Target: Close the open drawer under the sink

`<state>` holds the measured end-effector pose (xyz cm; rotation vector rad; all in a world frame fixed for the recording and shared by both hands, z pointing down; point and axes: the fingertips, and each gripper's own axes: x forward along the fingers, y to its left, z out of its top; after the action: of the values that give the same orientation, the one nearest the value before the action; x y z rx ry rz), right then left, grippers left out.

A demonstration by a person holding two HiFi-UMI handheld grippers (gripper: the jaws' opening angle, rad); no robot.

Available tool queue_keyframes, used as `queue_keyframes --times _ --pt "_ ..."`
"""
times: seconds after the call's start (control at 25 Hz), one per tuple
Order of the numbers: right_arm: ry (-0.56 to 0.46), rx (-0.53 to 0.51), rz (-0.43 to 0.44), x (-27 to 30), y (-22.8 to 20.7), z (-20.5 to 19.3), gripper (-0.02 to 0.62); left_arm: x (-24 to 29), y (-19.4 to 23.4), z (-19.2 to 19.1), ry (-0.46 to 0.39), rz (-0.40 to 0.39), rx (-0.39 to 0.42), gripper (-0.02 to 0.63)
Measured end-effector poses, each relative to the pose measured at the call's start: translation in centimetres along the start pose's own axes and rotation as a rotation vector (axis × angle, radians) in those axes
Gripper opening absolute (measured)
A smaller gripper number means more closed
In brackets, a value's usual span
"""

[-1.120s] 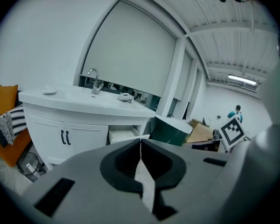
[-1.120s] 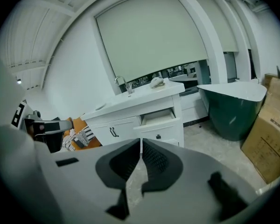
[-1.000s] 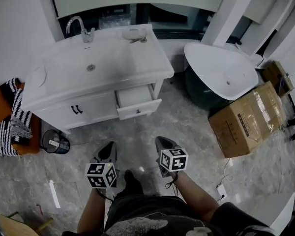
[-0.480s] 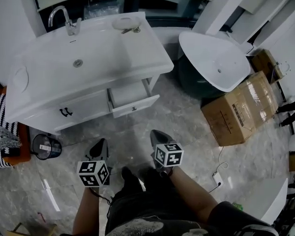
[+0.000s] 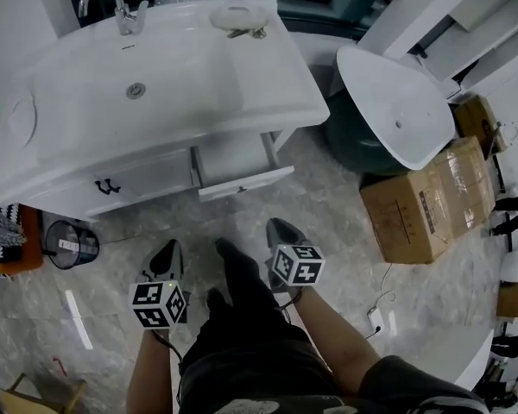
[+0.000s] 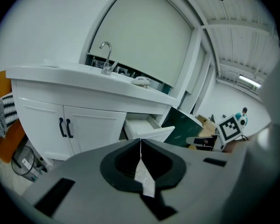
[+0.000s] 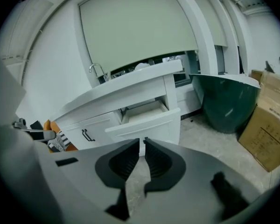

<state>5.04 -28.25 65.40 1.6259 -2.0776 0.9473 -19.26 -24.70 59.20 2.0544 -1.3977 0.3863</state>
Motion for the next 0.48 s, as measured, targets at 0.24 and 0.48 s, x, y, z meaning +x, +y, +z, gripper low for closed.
queue_keyframes --times 0.24,0.48 --pt "0.055 -0.061 -0.008 6.3 -0.6 -0.9 0.053 3.6 2.3 -1.6 0.035 0.041 -0.027 0.015" --pt "0.116 -0.070 0.004 12.4 -0.2 -2.9 0.174 7.2 4.3 -1.8 0.048 0.064 -0.062 0.015"
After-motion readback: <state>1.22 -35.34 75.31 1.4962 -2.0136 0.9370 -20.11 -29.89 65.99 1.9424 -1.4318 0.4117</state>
